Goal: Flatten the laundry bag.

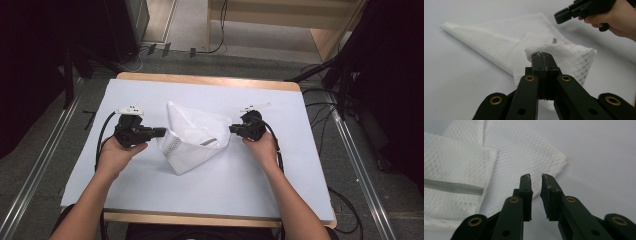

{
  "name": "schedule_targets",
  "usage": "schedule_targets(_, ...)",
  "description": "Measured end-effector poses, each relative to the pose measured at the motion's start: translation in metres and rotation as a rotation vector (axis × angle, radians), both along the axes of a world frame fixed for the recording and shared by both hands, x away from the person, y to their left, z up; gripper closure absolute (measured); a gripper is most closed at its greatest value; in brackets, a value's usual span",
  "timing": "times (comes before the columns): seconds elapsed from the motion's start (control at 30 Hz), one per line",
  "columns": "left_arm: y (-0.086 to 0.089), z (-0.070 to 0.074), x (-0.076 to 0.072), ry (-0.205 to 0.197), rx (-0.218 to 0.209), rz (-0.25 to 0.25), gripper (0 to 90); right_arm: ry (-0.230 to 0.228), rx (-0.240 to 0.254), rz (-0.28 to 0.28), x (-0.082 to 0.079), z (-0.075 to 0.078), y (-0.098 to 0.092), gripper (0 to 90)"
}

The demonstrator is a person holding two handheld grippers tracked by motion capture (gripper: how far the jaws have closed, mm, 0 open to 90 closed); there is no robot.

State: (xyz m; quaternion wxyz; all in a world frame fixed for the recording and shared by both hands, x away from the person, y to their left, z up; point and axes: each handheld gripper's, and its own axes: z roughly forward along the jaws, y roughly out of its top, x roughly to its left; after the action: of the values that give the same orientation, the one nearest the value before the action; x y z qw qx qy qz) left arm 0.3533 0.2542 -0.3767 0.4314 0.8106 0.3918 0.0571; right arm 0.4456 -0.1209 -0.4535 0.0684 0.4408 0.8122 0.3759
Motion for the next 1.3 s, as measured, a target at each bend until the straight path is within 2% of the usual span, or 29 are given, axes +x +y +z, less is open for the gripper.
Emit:
schedule_targets(0.1, -0.002, 0.000, -0.005, -0.001, 0.009, -0.002, 90.0, -0.011, 0.008, -0.014, 0.005, 0.000, -0.001, 76.3)
schedule_targets(0.17, -0.002, -0.001, -0.009, 0.001, 0.013, -0.008, 90.0, -0.003, 0.005, -0.024, 0.011, 0.000, -0.002, 73.6)
schedule_targets(0.37, -0.002, -0.002, -0.012, 0.006, 0.006, -0.006, 90.0, -0.015, -0.020, -0.044, 0.027, -0.004, -0.001, 64.2)
schedule_targets(0.57, -0.003, -0.004, -0.017, 0.020, -0.004, -0.015, 90.0, -0.002, -0.035, -0.044, 0.040, -0.011, 0.006, 63.1)
schedule_targets(0.67, -0.004, -0.004, -0.019, 0.021, -0.010, -0.021, 90.0, -0.003, -0.047, -0.037, 0.040, -0.014, 0.010, 70.0)
schedule_targets(0.77, -0.007, -0.004, -0.020, 0.018, -0.010, -0.029, 90.0, -0.003, -0.061, -0.031, 0.039, -0.014, 0.011, 81.8)
schedule_targets(0.83, -0.008, -0.003, -0.021, 0.018, -0.011, -0.034, 90.0, 0.010, -0.050, -0.020, 0.039, -0.014, 0.011, 89.1)
schedule_targets(1.03, -0.011, -0.002, -0.021, 0.006, -0.014, -0.041, 90.0, 0.000, -0.061, -0.029, 0.039, -0.011, 0.006, 90.0)
schedule_targets(1.3, -0.009, -0.001, -0.022, 0.005, -0.016, -0.039, 90.0, -0.002, -0.029, -0.129, 0.042, -0.006, -0.026, 90.0)
